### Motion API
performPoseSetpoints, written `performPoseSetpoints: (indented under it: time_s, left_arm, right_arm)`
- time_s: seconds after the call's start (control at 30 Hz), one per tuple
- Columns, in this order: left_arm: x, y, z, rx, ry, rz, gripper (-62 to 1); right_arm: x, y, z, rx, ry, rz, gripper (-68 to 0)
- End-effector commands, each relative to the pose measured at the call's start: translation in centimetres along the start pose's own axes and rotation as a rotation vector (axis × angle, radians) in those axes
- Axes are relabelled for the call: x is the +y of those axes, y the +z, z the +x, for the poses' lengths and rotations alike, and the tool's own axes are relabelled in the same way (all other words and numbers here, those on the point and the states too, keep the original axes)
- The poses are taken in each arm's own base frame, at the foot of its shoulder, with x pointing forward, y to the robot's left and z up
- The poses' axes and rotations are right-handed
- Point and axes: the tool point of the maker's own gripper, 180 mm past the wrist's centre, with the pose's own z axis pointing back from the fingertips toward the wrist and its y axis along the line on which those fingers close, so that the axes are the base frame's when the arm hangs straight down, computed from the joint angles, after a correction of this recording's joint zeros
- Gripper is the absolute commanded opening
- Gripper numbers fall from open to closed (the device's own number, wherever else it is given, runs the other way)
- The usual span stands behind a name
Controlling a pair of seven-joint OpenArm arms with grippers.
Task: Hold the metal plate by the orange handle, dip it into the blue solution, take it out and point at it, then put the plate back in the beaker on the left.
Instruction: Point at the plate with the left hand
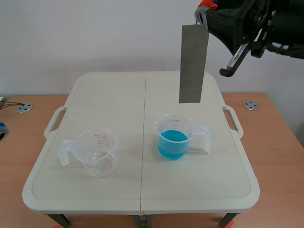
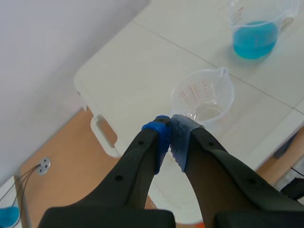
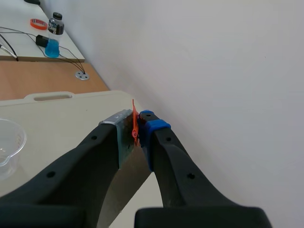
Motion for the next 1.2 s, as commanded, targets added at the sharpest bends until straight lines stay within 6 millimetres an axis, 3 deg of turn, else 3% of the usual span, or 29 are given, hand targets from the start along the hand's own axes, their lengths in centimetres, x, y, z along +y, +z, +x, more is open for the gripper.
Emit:
performPoseSetpoints:
  time_s: [0.0,0.5,0.83,1.17]
  left_arm:
    - [0.1,-0.6,0.9,-0.034,0.006,0.009,-59.0]
    - [-0.3,-7.1,5.0,-0.123,-0.027,-0.033,-59.0]
    - [-1.4,-11.8,5.7,-0.154,-0.005,-0.078,-59.1]
    - [-3.9,-16.3,5.6,-0.148,-0.023,-0.128,-59.1]
  right_arm:
    - [-0.6,0.1,0.9,-0.033,0.026,0.0,-66.2]
    - [-0.1,-0.1,-0.1,-0.054,0.01,0.013,-66.2]
    - [0.1,-0.2,-0.1,-0.057,0.007,0.019,-66.2]
    - [0.1,-0.2,-0.1,-0.056,0.008,0.019,-66.2]
